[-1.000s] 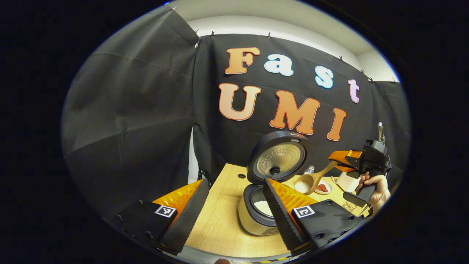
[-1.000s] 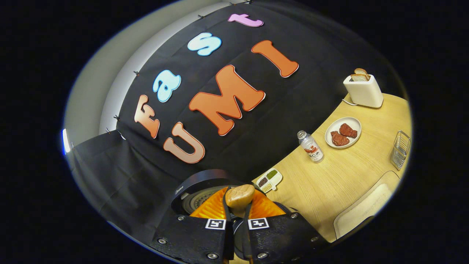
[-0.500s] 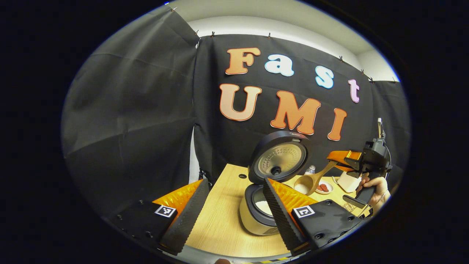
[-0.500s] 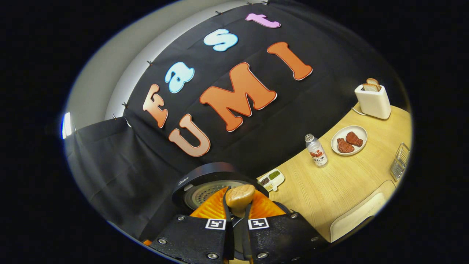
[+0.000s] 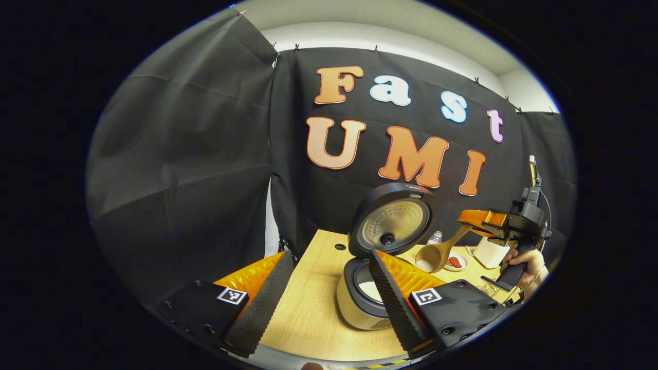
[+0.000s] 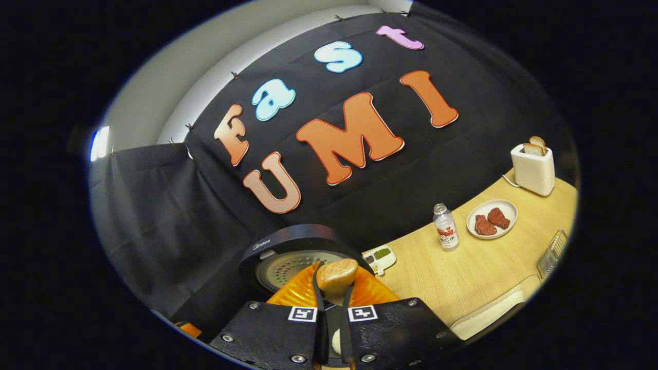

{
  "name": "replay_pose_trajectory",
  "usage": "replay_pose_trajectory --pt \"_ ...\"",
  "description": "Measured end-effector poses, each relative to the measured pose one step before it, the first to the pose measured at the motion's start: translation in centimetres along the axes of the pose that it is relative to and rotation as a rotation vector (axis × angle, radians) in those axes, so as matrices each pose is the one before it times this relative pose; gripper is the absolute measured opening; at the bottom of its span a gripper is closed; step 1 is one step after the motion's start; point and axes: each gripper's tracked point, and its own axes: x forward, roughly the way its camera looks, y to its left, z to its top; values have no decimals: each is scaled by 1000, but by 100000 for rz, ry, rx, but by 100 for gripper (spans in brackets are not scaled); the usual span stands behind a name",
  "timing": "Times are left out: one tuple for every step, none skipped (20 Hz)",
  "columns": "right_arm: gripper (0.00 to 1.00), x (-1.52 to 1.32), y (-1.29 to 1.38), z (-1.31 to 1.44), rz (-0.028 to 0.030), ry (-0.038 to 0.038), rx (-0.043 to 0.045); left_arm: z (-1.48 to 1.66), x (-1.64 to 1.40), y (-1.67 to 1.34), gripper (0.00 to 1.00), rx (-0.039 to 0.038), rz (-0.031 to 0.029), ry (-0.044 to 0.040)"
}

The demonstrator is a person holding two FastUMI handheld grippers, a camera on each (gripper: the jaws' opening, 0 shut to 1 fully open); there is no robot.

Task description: Close the left gripper, press the button to open the rice cooker; take a wooden spoon from the chopstick holder with the right hand, scoop a spoonful of rice and pour it into the rice cooker, then put the wooden spoon back into the chopstick holder.

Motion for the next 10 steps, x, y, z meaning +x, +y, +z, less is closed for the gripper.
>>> replay_pose_trajectory --pt "8 140 202 -112 511 405 -1619 22 38 -55 100 -169 -207 -42" --pt "8 -81 134 -110 424 98 -1905 5 53 -135 100 -162 -413 -19" --pt "8 56 122 -27 393 -160 -2558 75 35 10 100 -129 -333 -83" --pt "8 -20 160 -50 237 -190 -2942 3 1 -62 100 -32 -114 -86" --pt "8 30 264 -50 315 28 -3055 -33 88 31 100 35 8 -53" --pt "8 -106 153 -171 478 157 -2839 -5 -36 -27 100 -37 -39 -17" --pt "8 -74 279 -53 704 0 -2594 68 0 -30 100 -80 -97 59" --pt "8 -54 421 50 807 -244 -2626 -33 32 -33 100 -83 -128 71" --pt "8 -27 322 79 783 -313 -2624 -99 -141 -65 100 -11 -57 116" --pt "8 100 60 18 1071 -297 -2578 10 36 -18 100 2 3 63"
